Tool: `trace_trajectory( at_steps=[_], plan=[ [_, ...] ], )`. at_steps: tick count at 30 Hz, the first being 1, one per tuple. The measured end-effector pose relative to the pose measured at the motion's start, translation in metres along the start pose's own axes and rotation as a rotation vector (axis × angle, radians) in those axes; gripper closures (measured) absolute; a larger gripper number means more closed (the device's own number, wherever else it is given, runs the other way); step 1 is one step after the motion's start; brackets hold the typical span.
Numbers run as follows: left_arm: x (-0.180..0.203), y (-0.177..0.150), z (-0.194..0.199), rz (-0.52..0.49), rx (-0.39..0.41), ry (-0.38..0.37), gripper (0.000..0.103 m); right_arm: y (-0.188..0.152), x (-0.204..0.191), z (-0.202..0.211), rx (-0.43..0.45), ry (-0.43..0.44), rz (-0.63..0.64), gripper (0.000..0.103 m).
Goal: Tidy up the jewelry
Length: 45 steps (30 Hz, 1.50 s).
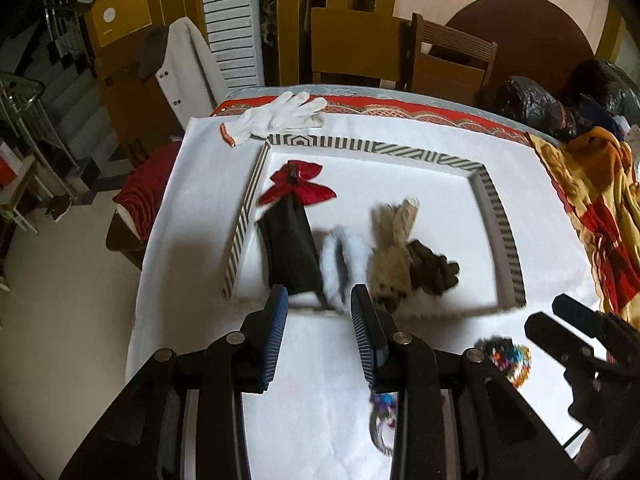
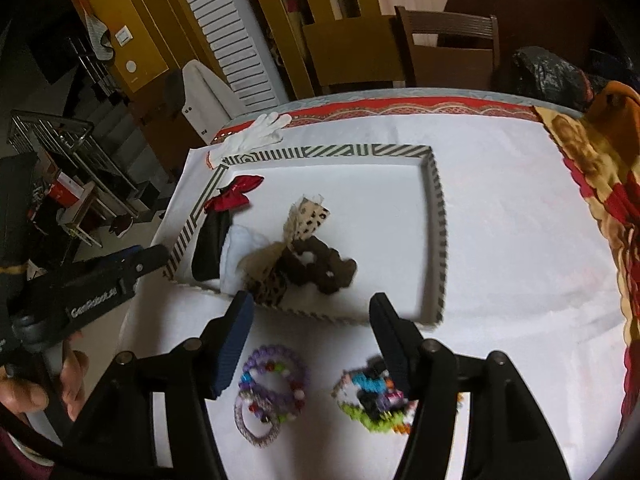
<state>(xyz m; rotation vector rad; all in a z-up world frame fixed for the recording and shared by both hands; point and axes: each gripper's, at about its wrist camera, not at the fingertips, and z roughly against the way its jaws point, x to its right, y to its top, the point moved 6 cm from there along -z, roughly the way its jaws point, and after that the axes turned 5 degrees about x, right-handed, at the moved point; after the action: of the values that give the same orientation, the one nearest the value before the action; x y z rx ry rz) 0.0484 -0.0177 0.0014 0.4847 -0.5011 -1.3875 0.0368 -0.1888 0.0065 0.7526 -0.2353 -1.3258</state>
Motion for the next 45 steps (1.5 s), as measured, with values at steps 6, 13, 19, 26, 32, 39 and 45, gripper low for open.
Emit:
trace_trajectory(
  at_steps=[6, 13, 19, 26, 32, 39, 45],
  plan=[
    [0.007, -0.020, 0.025, 0.015, 0.019, 0.008, 0.079, -0.022, 0.014, 0.022, 0.002, -0.012, -0.019, 0.037],
    [0.016, -0.042, 0.050, 0.029, 0.020, 0.011, 0.079, -0.045, 0.019, 0.043, -0.002, -0.012, -0.007, 0.036],
    [0.023, -0.060, 0.064, 0.032, 0.024, 0.017, 0.079, -0.057, 0.016, 0.059, -0.005, -0.014, 0.027, 0.036],
    [0.035, -0.078, 0.076, 0.031, 0.023, 0.014, 0.079, -0.070, 0.017, 0.077, -0.003, -0.020, 0.065, 0.035],
    [0.044, -0.089, 0.084, 0.040, 0.024, 0.011, 0.079, -0.079, 0.020, 0.087, -0.006, -0.022, 0.091, 0.034],
    [0.054, -0.097, 0.088, 0.039, 0.018, 0.014, 0.079, -0.089, 0.027, 0.094, -0.014, -0.016, 0.095, 0.034],
    [0.059, -0.100, 0.090, 0.052, 0.016, 0.001, 0.079, -0.091, 0.033, 0.097, -0.012, -0.016, 0.093, 0.034]
  ],
)
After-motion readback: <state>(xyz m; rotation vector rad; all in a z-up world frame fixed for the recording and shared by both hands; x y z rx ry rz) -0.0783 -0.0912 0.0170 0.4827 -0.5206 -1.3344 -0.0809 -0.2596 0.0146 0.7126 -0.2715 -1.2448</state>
